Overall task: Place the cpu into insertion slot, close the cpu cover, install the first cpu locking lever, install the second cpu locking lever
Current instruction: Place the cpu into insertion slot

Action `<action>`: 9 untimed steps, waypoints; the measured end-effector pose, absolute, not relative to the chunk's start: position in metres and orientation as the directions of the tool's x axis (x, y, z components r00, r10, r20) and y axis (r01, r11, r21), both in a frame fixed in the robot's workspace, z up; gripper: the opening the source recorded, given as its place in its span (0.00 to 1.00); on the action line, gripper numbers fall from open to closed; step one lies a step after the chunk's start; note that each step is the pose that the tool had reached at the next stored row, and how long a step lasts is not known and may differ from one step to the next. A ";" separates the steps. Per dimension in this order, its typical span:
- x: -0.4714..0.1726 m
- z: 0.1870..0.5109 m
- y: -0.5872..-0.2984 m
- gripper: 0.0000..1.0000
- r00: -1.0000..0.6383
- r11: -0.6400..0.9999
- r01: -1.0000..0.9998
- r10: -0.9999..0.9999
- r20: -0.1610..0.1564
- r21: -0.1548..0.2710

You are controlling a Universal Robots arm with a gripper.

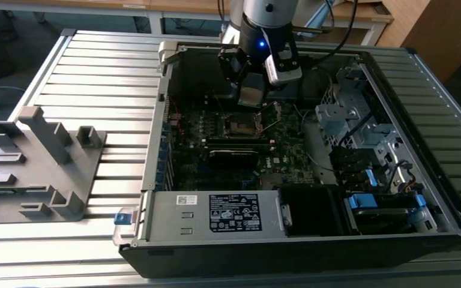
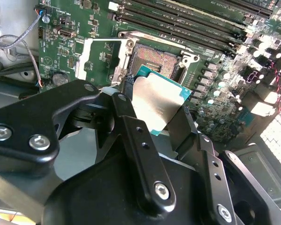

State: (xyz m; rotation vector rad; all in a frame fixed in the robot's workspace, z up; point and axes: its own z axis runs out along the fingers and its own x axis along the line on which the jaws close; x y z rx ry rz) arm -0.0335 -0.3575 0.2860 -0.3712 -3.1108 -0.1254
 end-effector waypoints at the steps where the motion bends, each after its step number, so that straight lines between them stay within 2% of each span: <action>1: -0.034 0.286 -0.358 0.54 -0.972 0.969 0.235 0.235 0.016 0.079; 9: -0.034 0.286 -0.358 0.54 -0.969 0.966 0.248 0.247 0.016 0.079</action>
